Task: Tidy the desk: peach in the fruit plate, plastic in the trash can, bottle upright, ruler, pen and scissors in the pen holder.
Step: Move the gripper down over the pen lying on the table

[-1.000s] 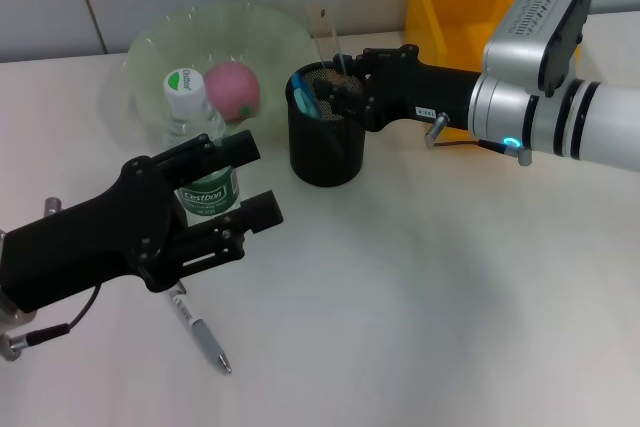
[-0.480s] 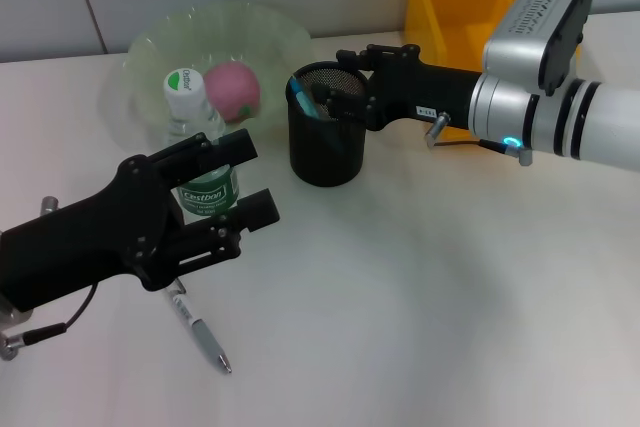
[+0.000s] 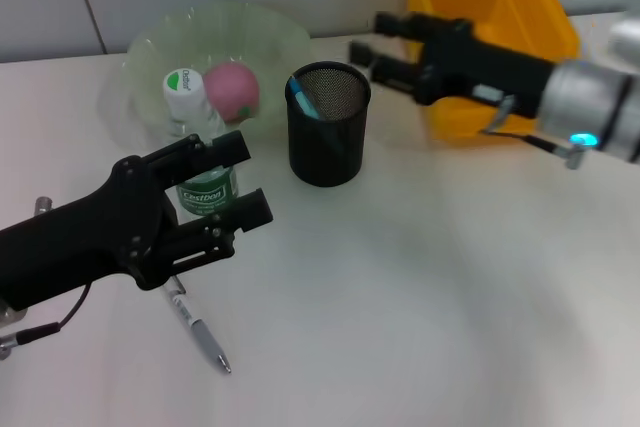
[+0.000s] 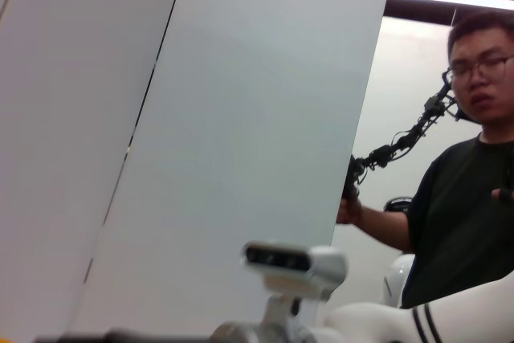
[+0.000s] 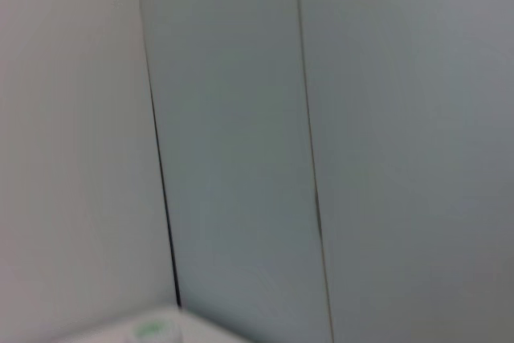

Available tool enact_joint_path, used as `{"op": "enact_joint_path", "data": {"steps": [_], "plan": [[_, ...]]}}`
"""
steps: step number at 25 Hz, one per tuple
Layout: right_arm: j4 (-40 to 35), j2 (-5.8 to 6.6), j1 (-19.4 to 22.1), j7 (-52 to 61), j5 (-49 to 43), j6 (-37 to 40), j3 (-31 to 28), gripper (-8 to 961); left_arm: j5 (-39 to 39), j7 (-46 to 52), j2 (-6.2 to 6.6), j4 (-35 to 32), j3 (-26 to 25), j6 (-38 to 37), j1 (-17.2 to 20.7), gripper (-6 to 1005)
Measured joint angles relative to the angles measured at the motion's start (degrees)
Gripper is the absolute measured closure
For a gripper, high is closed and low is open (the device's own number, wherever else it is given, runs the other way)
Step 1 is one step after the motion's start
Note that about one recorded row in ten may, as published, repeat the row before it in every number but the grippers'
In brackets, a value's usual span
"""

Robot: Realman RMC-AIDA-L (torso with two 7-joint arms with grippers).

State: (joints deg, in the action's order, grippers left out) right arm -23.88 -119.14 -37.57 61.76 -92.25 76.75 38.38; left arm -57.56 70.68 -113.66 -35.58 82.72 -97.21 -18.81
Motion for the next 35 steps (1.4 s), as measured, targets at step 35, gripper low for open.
{"op": "enact_joint_path", "data": {"steps": [35], "plan": [[-13.0,4.76,14.2,18.1,-8.4,19.8,-0.4,379,-56.9,41.0,-3.25,-42.7,-18.0,-4.6,-3.3,274]]}}
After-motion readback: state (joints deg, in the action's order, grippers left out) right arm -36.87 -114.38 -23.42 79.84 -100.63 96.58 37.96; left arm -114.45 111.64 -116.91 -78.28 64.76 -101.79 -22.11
